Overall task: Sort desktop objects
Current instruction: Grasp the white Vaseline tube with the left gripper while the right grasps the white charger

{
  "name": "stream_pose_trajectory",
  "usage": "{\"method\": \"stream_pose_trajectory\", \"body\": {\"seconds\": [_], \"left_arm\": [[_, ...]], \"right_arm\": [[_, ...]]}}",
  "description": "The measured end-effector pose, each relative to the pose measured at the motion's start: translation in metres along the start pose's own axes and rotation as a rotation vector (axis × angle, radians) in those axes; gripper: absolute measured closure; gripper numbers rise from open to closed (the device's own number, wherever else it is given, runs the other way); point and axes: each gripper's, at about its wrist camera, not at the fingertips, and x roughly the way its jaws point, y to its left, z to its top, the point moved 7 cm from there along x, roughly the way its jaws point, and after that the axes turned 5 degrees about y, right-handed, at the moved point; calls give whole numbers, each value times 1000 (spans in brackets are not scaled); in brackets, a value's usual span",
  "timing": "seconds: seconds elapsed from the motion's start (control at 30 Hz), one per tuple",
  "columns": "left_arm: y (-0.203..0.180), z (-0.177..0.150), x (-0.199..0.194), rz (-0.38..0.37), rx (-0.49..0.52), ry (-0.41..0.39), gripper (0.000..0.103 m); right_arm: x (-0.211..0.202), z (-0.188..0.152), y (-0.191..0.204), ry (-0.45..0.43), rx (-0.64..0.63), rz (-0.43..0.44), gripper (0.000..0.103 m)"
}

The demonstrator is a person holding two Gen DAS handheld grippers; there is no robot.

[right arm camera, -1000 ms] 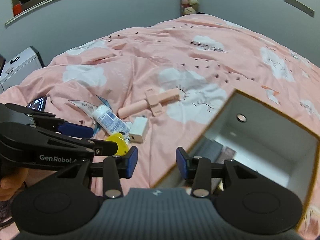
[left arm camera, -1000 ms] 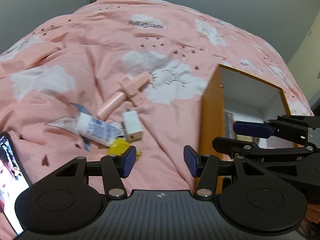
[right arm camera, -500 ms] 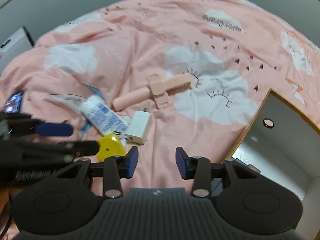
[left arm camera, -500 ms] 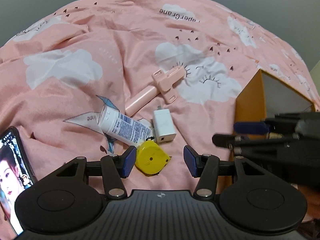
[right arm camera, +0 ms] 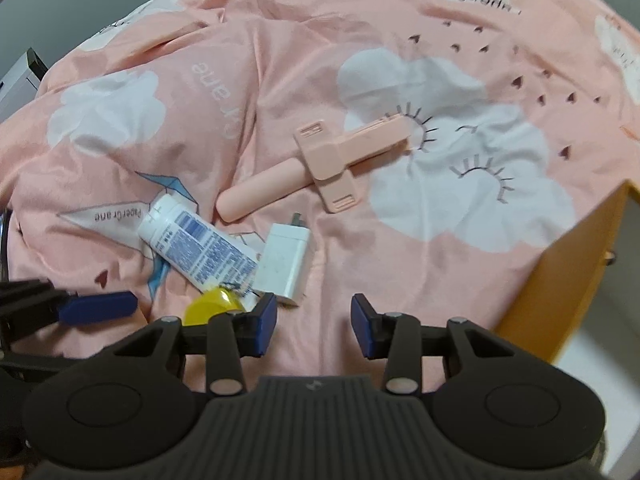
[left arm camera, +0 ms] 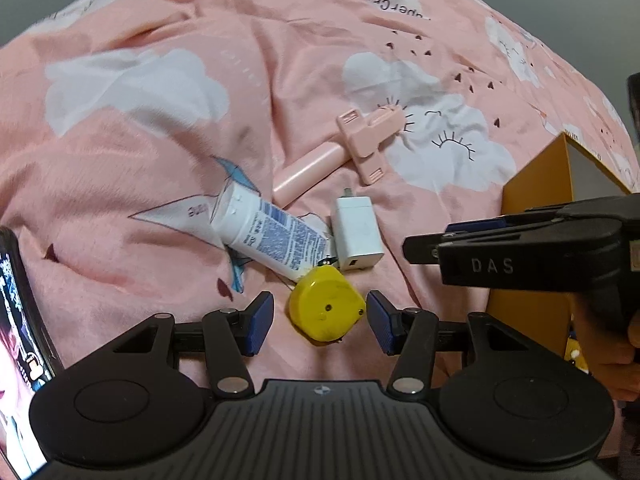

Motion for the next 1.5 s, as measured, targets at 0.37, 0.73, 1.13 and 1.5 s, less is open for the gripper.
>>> {"method": "stream_pose_trajectory", "body": {"seconds": [0.37,0.73,1.13,1.5], "left_arm": [[10,8,7,-20,-42,-4,45],[18,22,23,7,-82,-29,51],[22,30,62,96,-109,-2,58],[24,38,67,-15,-194,-65,67]], "right_arm": [[37,24,7,59,90,83,60],[51,23,8,76,80,96,67],[32,14,-9,50,43,-1,68],[37,6,-8,64,66,29,65]]}}
